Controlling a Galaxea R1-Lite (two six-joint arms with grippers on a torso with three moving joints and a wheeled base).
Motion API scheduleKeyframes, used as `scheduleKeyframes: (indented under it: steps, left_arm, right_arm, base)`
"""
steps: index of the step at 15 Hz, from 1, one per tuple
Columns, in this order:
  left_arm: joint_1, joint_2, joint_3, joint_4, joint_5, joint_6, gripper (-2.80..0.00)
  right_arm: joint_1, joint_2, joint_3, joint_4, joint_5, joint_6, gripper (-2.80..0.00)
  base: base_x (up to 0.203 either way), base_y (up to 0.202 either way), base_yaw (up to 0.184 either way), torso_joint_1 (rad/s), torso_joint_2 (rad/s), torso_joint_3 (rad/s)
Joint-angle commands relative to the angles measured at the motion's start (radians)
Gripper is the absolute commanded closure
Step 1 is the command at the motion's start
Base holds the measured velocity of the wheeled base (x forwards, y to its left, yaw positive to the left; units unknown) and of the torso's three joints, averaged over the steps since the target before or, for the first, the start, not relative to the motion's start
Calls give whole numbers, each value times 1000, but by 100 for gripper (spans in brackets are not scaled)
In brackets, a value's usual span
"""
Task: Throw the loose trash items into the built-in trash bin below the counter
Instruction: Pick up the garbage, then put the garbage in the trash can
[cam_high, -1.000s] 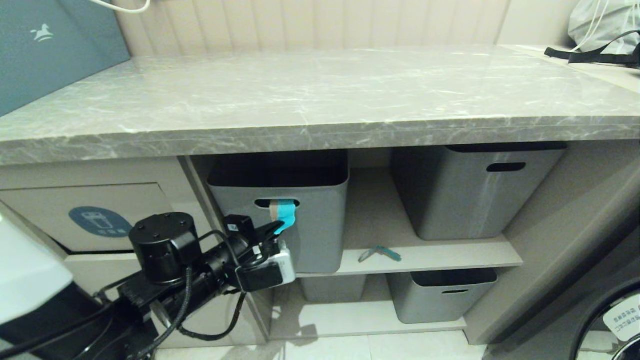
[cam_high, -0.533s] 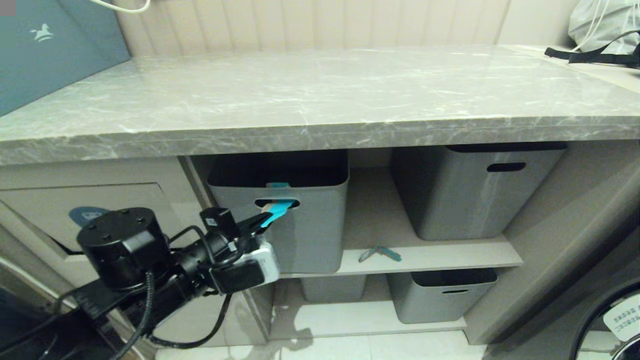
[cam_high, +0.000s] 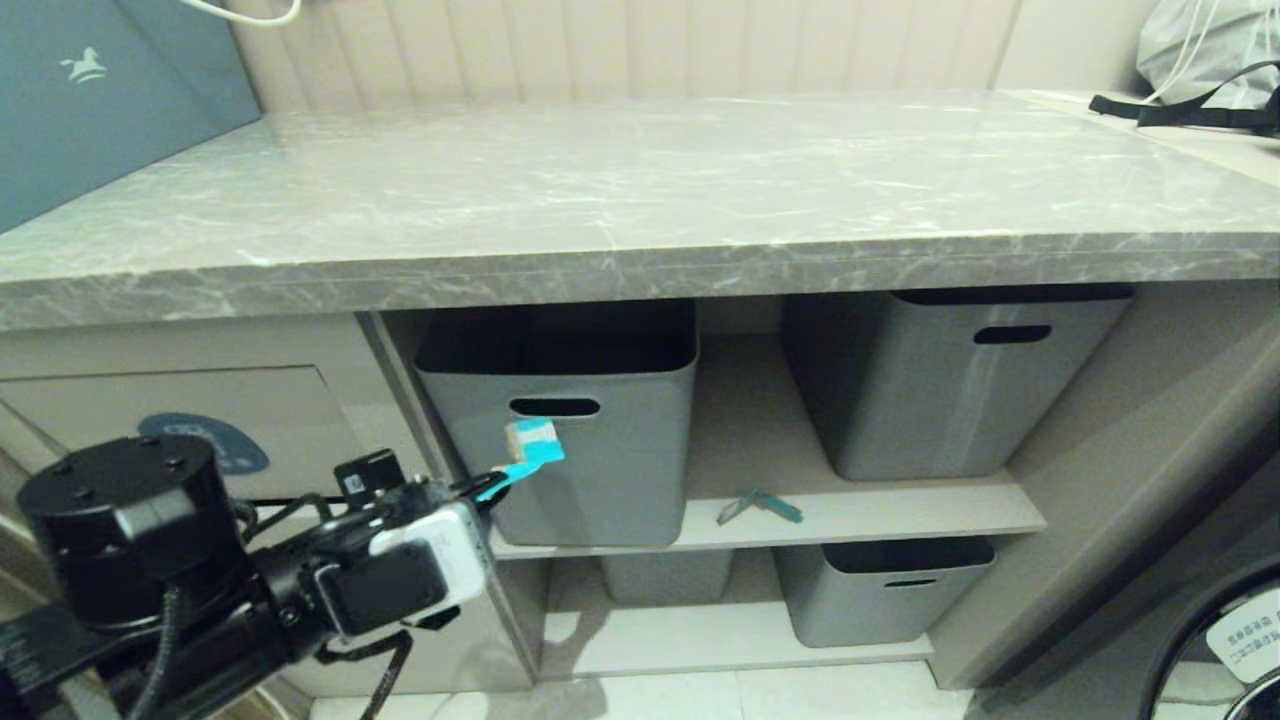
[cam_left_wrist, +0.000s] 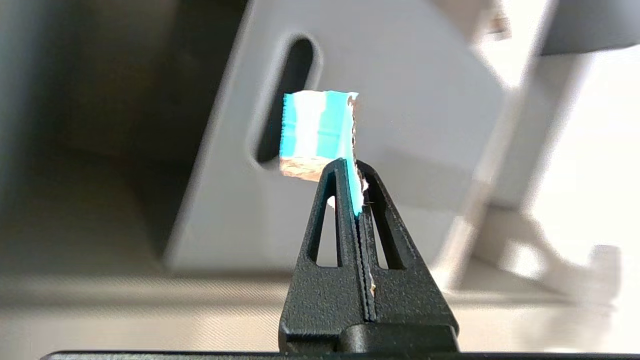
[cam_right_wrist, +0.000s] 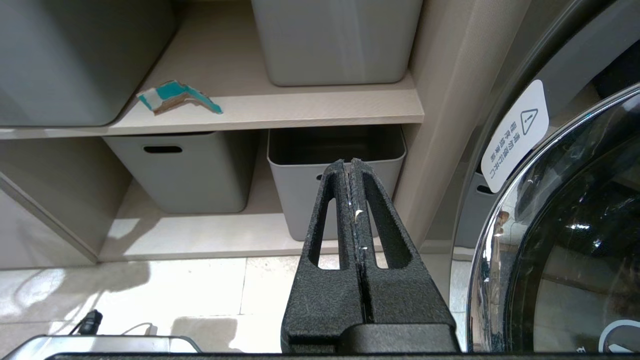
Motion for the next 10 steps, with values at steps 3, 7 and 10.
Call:
scheduleKeyframes:
  steps: [3,7,10]
  left_arm:
    - [-2,-206,-3,238,-1,-156,0]
    - [13,-408,15,505,3,-435,0]
    - [133,-510,35,649,22,-660,0]
  right_arm:
    - [0,0,0,-1,0,0,0]
    - [0,0,0,-1,0,0,0]
    - [0,0,0,0,0,0,0]
  base:
    - [0,0,0,0,0,0]
    - [0,0,0,0,0,0]
    - [0,0,0,0,0,0]
